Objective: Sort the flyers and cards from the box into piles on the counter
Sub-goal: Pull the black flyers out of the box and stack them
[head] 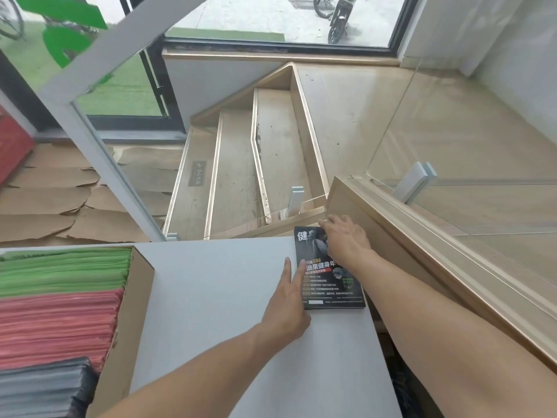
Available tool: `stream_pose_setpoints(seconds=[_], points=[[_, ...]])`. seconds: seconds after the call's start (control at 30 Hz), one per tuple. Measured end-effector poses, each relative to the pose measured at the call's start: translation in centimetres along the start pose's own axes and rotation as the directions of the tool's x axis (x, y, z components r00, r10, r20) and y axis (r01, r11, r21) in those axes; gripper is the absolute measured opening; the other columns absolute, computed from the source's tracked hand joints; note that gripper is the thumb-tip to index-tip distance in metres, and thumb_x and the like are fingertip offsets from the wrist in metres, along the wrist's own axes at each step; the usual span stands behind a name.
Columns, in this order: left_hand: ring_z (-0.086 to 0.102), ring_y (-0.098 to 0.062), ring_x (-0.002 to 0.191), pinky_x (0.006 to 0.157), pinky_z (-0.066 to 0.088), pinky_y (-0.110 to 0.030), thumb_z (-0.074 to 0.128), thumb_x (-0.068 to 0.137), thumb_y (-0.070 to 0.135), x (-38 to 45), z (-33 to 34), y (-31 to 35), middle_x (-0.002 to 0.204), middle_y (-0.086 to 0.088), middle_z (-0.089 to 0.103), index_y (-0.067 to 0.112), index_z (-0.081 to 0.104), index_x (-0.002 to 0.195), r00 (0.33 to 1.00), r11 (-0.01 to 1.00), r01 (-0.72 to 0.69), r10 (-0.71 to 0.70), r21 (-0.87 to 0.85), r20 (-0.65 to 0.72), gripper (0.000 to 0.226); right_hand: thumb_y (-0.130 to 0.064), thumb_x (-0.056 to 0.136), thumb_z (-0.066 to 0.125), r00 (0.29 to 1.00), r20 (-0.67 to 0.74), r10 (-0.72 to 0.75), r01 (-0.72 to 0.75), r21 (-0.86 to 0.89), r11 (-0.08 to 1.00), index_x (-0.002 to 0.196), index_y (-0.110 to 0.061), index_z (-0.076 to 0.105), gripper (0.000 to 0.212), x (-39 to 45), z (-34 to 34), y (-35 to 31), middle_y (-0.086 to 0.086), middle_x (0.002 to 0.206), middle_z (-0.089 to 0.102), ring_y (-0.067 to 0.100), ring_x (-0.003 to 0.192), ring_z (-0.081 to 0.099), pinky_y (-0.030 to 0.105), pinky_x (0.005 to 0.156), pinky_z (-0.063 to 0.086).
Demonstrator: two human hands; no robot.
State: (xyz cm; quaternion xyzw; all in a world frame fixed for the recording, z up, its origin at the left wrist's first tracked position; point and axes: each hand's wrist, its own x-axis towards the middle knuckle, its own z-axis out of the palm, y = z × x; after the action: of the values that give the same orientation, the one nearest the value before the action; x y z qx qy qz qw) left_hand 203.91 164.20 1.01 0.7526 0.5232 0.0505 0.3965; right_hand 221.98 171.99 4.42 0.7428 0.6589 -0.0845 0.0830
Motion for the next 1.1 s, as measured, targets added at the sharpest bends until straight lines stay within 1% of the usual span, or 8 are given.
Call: stream_pose_setpoints(seconds=[0.1,0.17,0.27,0.43,0.6,0.7,0.83,1.1], points=[[0.024,-0.011,0.15,0.105,0.038,-0.022,0.071,0.087,0.015,-2.9,-1.7,-1.3,0.166,0.016,-0.018,0.035,0.003,0.16,0.994,0.995,0.01,-0.021,-0.1,-0.112,0.101,-0.009,0.092,0.052,0.983,-0.137,-0.124,0.126,0.004,0.992,0.146,-0.026,0.044,0.057,-1.2,-0.1,-2.5,-0.001,0.149,0.046,0.022,0.136,0.039,0.038,0.108,0.037],[0.018,0.001,0.148,0.104,0.025,-0.009,0.071,0.09,0.021,-5.5,-3.4,-2.5,0.166,0.021,-0.008,0.033,0.014,0.159,0.969,0.982,-0.014,-0.034,-0.191,-0.246,0.09,-0.005,0.091,0.048,0.968,-0.174,-0.183,0.201,0.093,0.975,0.147,-0.026,0.045,0.06,-2.3,-0.3,-5.4,-0.002,0.15,0.045,0.022,0.136,0.038,0.037,0.107,0.037],[0.019,0.018,0.139,0.103,0.017,0.003,0.072,0.09,0.019,-10.3,-6.4,-5.0,0.162,0.025,0.012,0.031,0.034,0.152,0.859,0.959,-0.1,-0.052,-0.266,-0.51,0.073,-0.007,0.093,0.051,0.917,-0.283,-0.28,0.346,0.221,0.912,0.143,-0.026,0.052,0.053,-4.8,-0.1,-11.1,-0.005,0.144,0.05,0.02,0.133,0.042,0.037,0.104,0.04],[0.027,0.009,0.143,0.116,0.024,-0.013,0.07,0.091,0.013,-19.2,-10.9,-10.6,0.153,0.024,0.037,0.028,0.05,0.143,0.621,0.957,-0.095,-0.157,-0.273,-0.768,0.057,-0.01,0.091,0.062,0.741,-0.492,-0.458,0.649,0.347,0.677,0.126,-0.025,0.065,0.038,-11.1,1.3,-22.2,-0.008,0.124,0.063,0.017,0.116,0.056,0.034,0.099,0.047],[0.024,-0.003,0.15,0.123,0.026,-0.043,0.061,0.097,0.012,-26.5,-12.3,-18.1,0.152,0.016,0.045,0.025,0.054,0.141,0.482,0.971,0.111,-0.237,-0.21,-0.843,0.047,-0.024,0.095,0.061,0.565,-0.565,-0.601,0.811,0.248,0.529,0.13,-0.022,0.062,0.035,-18.0,2.0,-31.5,-0.008,0.115,0.068,0.016,0.11,0.054,0.031,0.097,0.041],[0.007,-0.009,0.155,0.125,0.012,-0.052,0.052,0.103,0.029,-29.4,-11.9,-22.1,0.163,0.011,0.03,0.022,0.038,0.154,0.536,0.95,0.309,-0.212,-0.044,-0.817,0.054,-0.028,0.096,0.052,0.508,-0.507,-0.696,0.843,0.13,0.521,0.135,-0.021,0.059,0.04,-20.3,3.0,-34.6,-0.007,0.126,0.064,0.02,0.12,0.051,0.035,0.104,0.04],[-0.013,-0.01,0.154,0.126,-0.001,-0.046,0.023,0.101,0.054,-31.0,-11.2,-24.0,0.168,0.014,0.0,0.026,0.011,0.161,0.668,0.915,0.373,-0.152,0.151,-0.729,0.068,-0.029,0.095,0.046,0.536,-0.433,-0.725,0.791,-0.042,0.61,0.143,-0.02,0.051,0.049,-21.5,3.9,-35.6,0.0,0.145,0.053,0.031,0.137,0.044,0.046,0.113,0.038],[-0.006,-0.014,0.156,0.126,0.011,-0.048,0.032,0.102,0.045,-31.0,-10.7,-23.7,0.169,0.01,0.007,0.02,0.02,0.16,0.625,0.939,0.328,-0.132,0.106,-0.769,0.065,-0.022,0.097,0.052,0.527,-0.433,-0.731,0.767,-0.128,0.629,0.151,-0.017,0.043,0.055,-23.1,4.5,-35.2,0.008,0.159,0.035,0.034,0.151,0.022,0.05,0.12,0.024]])
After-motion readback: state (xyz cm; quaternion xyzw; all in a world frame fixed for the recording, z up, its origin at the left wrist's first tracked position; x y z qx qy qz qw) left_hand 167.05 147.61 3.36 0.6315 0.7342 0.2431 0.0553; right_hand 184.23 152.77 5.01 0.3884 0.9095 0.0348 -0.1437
